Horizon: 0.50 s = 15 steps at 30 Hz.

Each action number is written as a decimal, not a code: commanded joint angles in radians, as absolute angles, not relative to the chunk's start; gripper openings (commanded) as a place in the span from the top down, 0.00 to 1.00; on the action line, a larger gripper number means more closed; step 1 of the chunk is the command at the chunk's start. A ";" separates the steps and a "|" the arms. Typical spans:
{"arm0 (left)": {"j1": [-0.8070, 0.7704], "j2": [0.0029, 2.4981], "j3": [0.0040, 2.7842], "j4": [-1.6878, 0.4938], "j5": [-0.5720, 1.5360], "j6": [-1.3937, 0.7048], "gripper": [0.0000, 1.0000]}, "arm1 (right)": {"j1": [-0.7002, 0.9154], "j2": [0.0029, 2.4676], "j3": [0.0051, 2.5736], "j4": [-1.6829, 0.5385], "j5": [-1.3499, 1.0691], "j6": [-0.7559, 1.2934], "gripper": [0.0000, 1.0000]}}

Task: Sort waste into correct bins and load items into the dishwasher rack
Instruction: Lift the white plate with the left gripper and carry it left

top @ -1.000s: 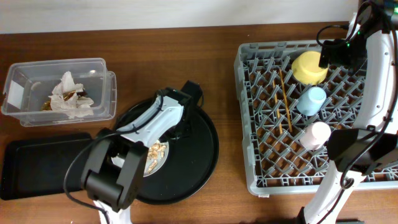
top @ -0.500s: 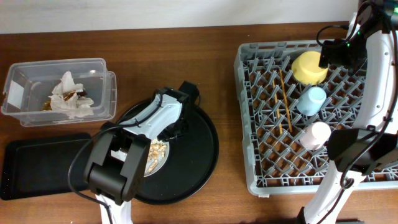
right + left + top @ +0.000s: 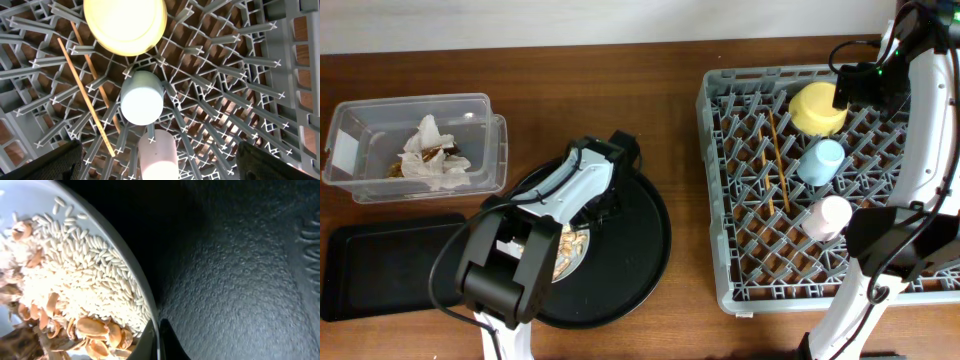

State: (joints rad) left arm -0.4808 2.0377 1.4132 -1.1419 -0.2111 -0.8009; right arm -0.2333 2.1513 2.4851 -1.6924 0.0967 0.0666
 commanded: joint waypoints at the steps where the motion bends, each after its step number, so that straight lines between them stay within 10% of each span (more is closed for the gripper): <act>1: -0.475 2.049 1.497 -1.222 -0.268 -0.801 0.99 | -0.237 2.116 2.503 -1.695 0.099 0.059 0.02; 15: -0.329 2.049 1.717 -1.491 -0.390 -0.859 0.99 | -0.237 2.116 2.503 -1.695 0.099 0.059 0.02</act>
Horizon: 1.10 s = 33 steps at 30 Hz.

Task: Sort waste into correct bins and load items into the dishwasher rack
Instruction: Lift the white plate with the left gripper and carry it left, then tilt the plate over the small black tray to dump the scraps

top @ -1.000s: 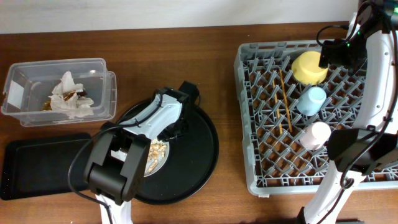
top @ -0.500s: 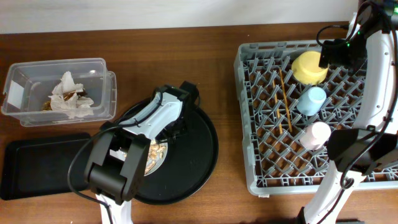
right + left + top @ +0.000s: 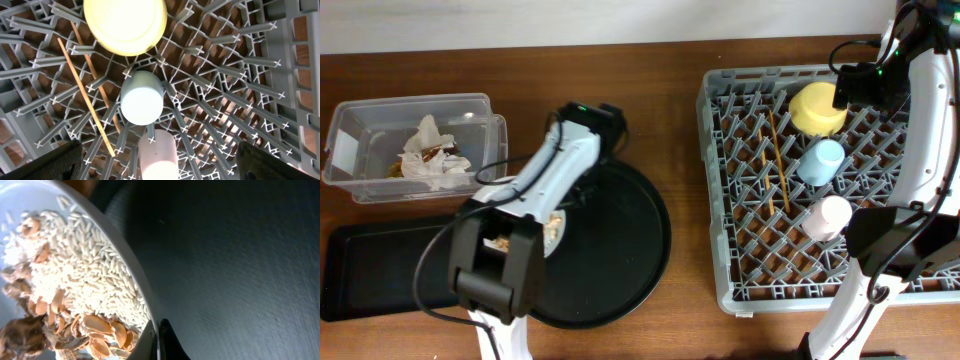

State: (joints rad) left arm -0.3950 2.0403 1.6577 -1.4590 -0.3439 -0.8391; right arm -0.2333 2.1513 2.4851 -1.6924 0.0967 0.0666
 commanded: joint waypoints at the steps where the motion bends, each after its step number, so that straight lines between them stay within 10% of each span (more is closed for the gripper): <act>1: -0.299 2.049 1.738 -1.505 -0.389 -0.859 0.99 | -0.237 2.116 2.503 -1.695 0.099 0.059 0.02; 33: 0.572 1.992 1.824 -1.460 0.490 -0.321 0.99 | -0.237 2.116 2.503 -1.695 0.099 0.059 0.02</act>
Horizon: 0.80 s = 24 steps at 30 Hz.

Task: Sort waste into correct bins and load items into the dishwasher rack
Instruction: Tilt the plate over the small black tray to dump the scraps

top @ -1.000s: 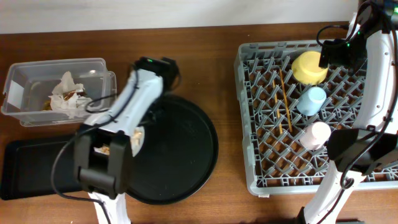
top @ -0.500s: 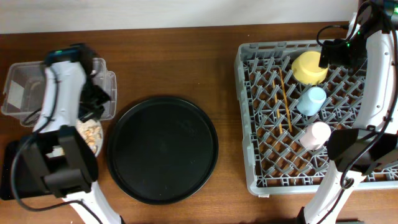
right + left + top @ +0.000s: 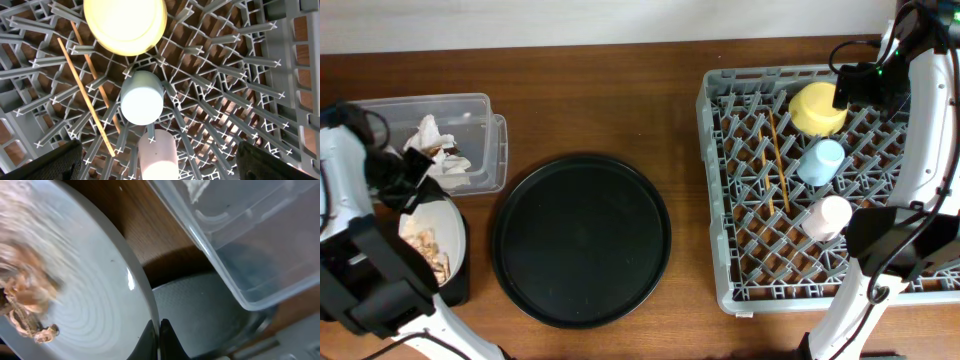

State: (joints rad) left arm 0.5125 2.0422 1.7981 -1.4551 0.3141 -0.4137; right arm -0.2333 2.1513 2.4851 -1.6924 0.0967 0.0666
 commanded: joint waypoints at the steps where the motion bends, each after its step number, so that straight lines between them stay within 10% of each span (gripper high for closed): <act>1: 0.591 1.983 1.824 -1.460 0.516 -0.318 0.99 | -0.237 2.116 2.503 -1.695 0.099 0.059 0.02; 24: 1.028 1.947 1.819 -1.455 1.062 -0.214 0.99 | -0.237 2.116 2.503 -1.695 0.099 0.059 0.02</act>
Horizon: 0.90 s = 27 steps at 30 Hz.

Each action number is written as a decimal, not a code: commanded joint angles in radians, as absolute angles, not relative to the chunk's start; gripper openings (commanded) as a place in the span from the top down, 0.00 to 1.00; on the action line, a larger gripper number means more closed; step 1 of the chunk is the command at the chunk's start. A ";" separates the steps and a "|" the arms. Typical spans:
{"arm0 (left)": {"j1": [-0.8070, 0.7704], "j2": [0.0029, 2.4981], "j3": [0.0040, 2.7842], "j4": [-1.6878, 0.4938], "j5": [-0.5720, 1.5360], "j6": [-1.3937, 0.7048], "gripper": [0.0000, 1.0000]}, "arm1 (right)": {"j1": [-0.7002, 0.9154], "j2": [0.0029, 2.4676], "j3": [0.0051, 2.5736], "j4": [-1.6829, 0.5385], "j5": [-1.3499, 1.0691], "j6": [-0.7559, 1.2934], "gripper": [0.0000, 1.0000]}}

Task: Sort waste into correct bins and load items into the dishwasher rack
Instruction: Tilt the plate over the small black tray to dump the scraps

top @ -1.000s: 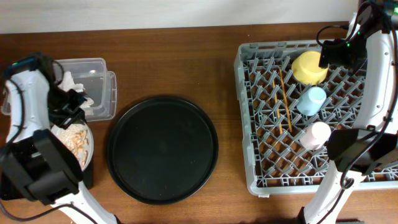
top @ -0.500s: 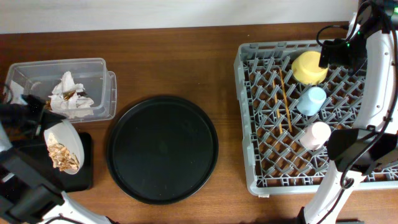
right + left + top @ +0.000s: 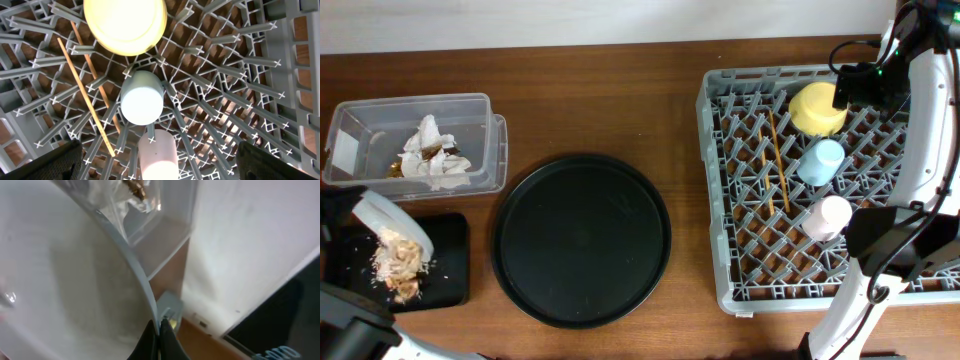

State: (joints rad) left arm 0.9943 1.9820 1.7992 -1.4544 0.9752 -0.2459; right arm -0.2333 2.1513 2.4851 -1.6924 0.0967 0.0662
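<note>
My left gripper (image 3: 159, 330) is shut on the rim of a white plate (image 3: 385, 215), which is tipped steeply over the black bin (image 3: 450, 270) at the table's left edge. Rice and shell scraps (image 3: 398, 268) lie in that bin under the plate. In the left wrist view the plate's (image 3: 75, 280) inner face looks bare. The grey dishwasher rack (image 3: 720, 200) on the right holds a yellow bowl (image 3: 817, 108), a blue cup (image 3: 820, 160), a pink cup (image 3: 830, 215) and chopsticks (image 3: 778, 160). My right gripper (image 3: 160, 162) hangs open above the rack, holding nothing.
A clear bin (image 3: 495, 150) with crumpled tissue (image 3: 428, 150) stands behind the black bin. A round black tray (image 3: 582, 240) lies in the middle of the wooden table. The right arm rises along the rack's right side.
The plate has gone from lying roughly level over the black bin, scraps on it, to tipped up steeply further left. The scraps now lie in the bin. The right arm is unchanged.
At first my left gripper held the plate of rice and shells on the round tray. Then the plate was at the tray's left edge, later over the black bin beside the clear bin. Now it is tilted and the scraps are in the black bin.
</note>
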 commanded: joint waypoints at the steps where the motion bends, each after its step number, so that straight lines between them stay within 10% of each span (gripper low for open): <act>1: 1.039 1.947 1.819 -1.452 1.076 -0.213 0.99 | -0.237 2.116 2.503 -1.695 0.099 0.059 0.02; 27: 1.088 1.950 1.768 -1.563 1.125 -0.107 0.99 | -0.237 2.116 2.503 -1.695 0.099 0.059 0.02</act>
State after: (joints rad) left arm 1.0805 1.9762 1.7714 -1.5726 1.1027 -0.1490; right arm -0.2333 2.1509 2.4851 -1.6917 0.0967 0.0669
